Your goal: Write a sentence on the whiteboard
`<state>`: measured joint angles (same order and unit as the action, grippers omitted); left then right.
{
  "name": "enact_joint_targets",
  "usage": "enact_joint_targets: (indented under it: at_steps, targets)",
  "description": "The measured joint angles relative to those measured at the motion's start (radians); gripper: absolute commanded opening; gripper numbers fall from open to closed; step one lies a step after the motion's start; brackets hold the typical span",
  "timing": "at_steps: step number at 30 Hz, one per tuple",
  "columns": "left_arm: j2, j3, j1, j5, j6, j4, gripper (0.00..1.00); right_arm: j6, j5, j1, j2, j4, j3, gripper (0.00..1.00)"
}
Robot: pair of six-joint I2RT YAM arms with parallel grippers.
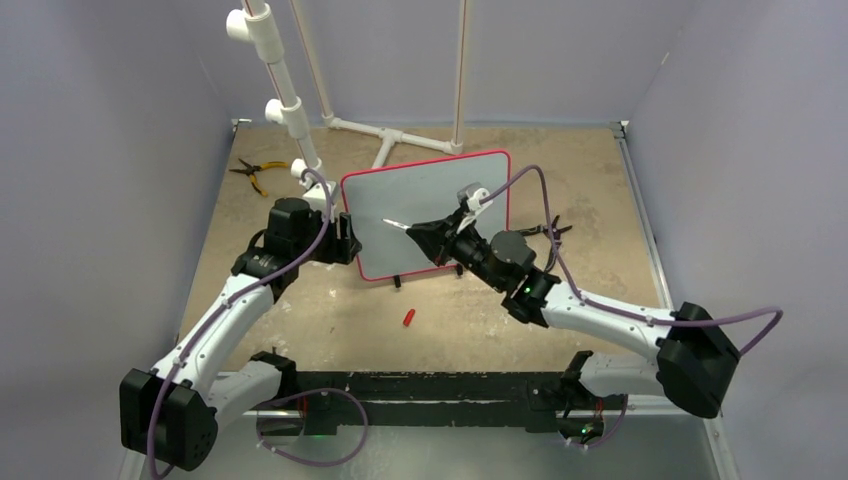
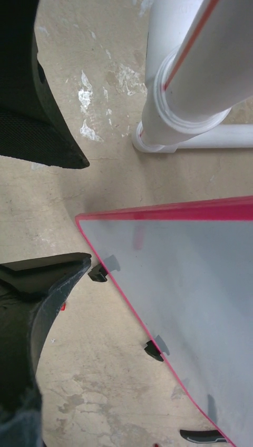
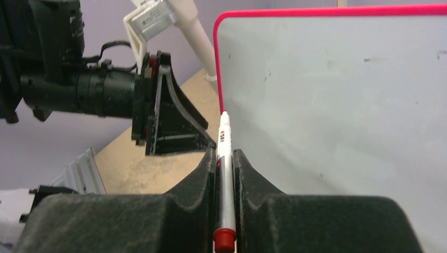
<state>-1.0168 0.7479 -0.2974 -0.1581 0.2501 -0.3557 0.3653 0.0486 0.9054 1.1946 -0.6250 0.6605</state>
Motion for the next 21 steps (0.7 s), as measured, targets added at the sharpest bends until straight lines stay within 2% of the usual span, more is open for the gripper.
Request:
enact_joint_targets:
  at_steps: [14,21]
  targets:
    - [-0.033,-0.01,0.016,-0.105,0.005,0.037,0.39,-0.008,0.021,0.003,0.242,-0.103,0.204,0.0]
    - [-0.05,-0.011,0.016,-0.127,0.005,0.037,0.36,-0.016,0.025,0.003,0.304,-0.108,0.27,0.0]
